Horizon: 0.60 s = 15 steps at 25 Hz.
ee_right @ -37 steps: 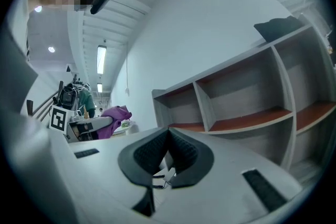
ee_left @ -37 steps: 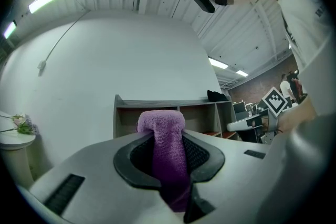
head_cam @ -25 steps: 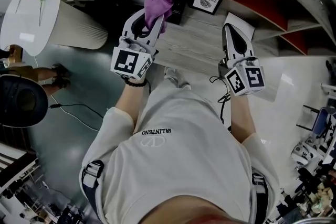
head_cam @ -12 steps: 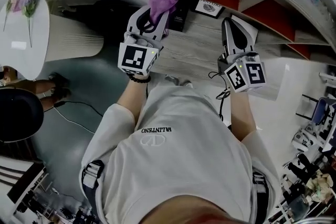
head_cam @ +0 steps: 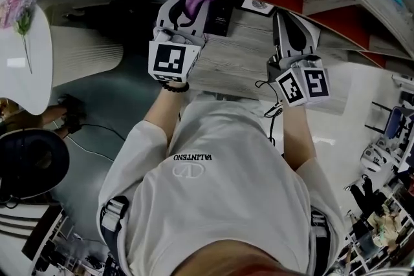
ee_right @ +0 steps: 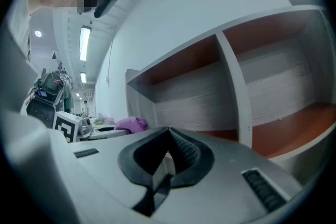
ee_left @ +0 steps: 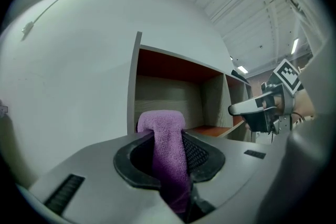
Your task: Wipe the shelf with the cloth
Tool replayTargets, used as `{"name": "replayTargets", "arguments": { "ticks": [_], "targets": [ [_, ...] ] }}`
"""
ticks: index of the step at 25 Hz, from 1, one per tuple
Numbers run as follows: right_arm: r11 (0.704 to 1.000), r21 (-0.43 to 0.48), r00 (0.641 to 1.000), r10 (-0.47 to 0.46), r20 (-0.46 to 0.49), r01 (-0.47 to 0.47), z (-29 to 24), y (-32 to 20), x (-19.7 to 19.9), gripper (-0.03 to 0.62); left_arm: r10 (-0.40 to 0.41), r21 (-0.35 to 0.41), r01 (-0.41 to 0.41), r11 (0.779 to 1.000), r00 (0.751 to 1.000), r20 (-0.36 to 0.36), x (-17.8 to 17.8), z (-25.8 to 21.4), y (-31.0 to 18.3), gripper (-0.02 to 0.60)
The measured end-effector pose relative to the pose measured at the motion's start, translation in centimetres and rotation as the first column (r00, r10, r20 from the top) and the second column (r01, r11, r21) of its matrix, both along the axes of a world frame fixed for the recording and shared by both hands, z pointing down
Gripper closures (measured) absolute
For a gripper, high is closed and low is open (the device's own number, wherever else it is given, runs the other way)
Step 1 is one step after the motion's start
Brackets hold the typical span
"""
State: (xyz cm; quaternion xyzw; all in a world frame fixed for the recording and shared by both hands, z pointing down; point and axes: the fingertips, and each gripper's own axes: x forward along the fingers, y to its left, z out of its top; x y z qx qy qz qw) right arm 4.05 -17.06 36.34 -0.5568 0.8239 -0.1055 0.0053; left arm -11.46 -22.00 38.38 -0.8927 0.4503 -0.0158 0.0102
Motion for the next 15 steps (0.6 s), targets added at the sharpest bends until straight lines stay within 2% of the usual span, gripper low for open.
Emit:
{"name": "replayTargets", "arguments": {
  "ticks": [5,15],
  "targets": [
    [1.0,0.016,1.0,0.015,-0.021,-0.014,-0.2,-1.3,-0.1,0.595,-0.013,-0.014,0.013,1.0,1.0,0.015,-0.1,0.7,-1.2,0.492],
    [1.0,-0.018,1.0,0.001,0.0,-0.001,0.7,-2.5,1.1,0.595,-0.083,-0.054,0.084,0.995,0.996,0.029,-0.1,2.0,-3.2,0.492]
  ]
}}
